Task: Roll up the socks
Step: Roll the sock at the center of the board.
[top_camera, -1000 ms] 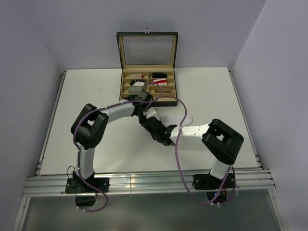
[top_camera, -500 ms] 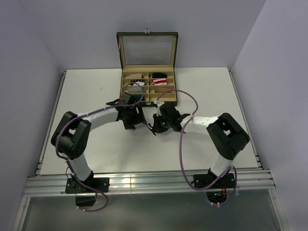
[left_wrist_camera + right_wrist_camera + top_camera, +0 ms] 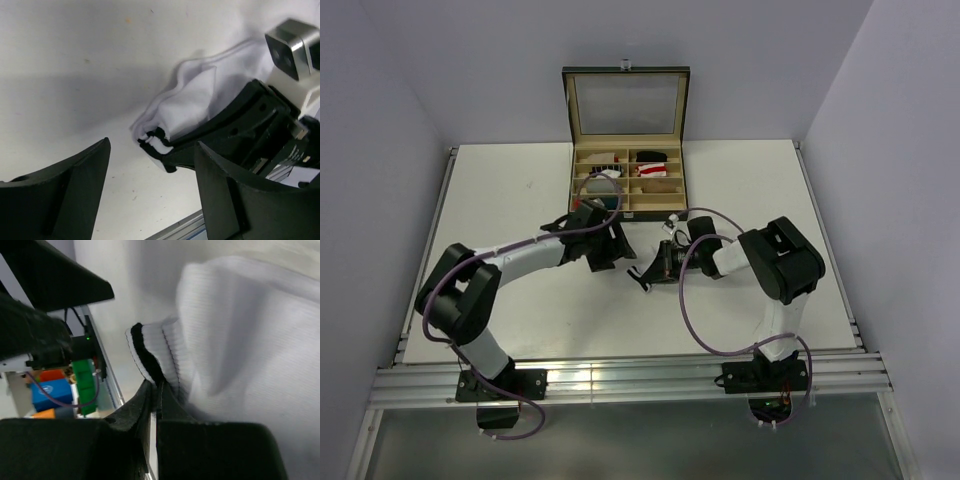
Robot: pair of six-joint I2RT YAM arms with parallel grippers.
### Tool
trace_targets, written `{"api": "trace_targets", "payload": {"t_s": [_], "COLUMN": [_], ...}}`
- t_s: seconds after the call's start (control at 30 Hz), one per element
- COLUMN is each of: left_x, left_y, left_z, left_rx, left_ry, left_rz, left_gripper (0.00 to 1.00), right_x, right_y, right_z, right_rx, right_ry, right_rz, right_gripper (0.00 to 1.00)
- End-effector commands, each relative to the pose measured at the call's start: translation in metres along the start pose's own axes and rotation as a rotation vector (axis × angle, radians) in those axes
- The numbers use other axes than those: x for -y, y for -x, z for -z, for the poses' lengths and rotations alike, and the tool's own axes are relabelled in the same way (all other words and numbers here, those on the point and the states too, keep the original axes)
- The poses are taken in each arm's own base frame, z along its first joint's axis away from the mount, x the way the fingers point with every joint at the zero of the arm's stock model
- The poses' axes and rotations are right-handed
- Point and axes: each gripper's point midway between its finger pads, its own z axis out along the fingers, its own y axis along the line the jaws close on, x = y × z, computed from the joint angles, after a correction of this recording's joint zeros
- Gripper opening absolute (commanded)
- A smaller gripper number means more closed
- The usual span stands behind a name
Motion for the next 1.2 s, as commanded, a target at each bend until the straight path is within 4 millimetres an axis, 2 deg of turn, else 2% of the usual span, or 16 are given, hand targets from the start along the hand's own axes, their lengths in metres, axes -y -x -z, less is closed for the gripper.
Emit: {"api": "trace_targets", "payload": {"t_s": [0.0,0.2,0.53,0.63,0.67,0.7,0.77,0.8,0.87,0.9,0.93,0.97,1.0,1.03,1.07,1.17], "left_x": [0.014,0.011,-0.011,-0.018,-0.019,-0.019,-0.024,-0.024,-0.030,-0.030,-0.031,-0.030,-0.028,-0.031,-0.030,-0.022], "left_y": [-0.013,-0.026,-0.050,-0.056,-0.057,-0.057,-0.061,-0.060,-0.059,-0.056,-0.055,-0.053,-0.050,-0.048,-0.047,-0.040], "left_z": [-0.011,-0.023,-0.046,-0.051,-0.052,-0.053,-0.055,-0.055,-0.055,-0.055,-0.055,-0.054,-0.053,-0.055,-0.054,-0.054], "left_rx": [-0.032,-0.074,-0.164,-0.190,-0.195,-0.196,-0.212,-0.212,-0.213,-0.205,-0.208,-0.207,-0.206,-0.208,-0.207,-0.202], "left_ry": [-0.038,-0.010,0.088,0.124,0.134,0.139,0.160,0.164,0.197,0.205,0.212,0.216,0.227,0.243,0.248,0.243], "left_rz": [-0.003,-0.015,-0.064,-0.088,-0.094,-0.101,-0.116,-0.122,-0.145,-0.151,-0.169,-0.180,-0.191,-0.208,-0.218,-0.245], "left_gripper": [0.72,0.65,0.50,0.42,0.38,0.32,0.26,0.21,0.17,0.13,0.13,0.12,0.11,0.11,0.11,0.09], "right_x": [0.028,0.039,0.042,0.037,0.035,0.028,0.027,0.016,0.017,0.002,-0.001,0.004,-0.006,-0.012,-0.014,-0.030], "right_y": [-0.025,-0.026,-0.024,-0.019,-0.018,-0.013,-0.010,-0.005,0.000,0.006,0.009,0.016,0.023,0.021,0.029,0.022], "right_z": [0.004,0.008,0.010,0.013,0.015,0.018,0.022,0.025,0.030,0.033,0.035,0.041,0.046,0.044,0.051,0.045], "right_rx": [-0.038,-0.022,-0.007,0.012,0.017,0.034,0.057,0.078,0.114,0.144,0.156,0.198,0.236,0.239,0.294,0.303], "right_ry": [-0.052,-0.074,-0.087,-0.089,-0.097,-0.095,-0.138,-0.145,-0.220,-0.226,-0.251,-0.339,-0.364,-0.400,-0.478,-0.527], "right_rz": [-0.154,-0.204,-0.204,-0.161,-0.153,-0.118,-0.070,-0.016,0.050,0.116,0.181,0.211,0.271,0.354,0.401,0.542], "right_gripper": [0.00,0.00,0.00,0.02,0.06,0.09,0.19,0.22,0.29,0.31,0.32,0.34,0.35,0.35,0.37,0.40]}}
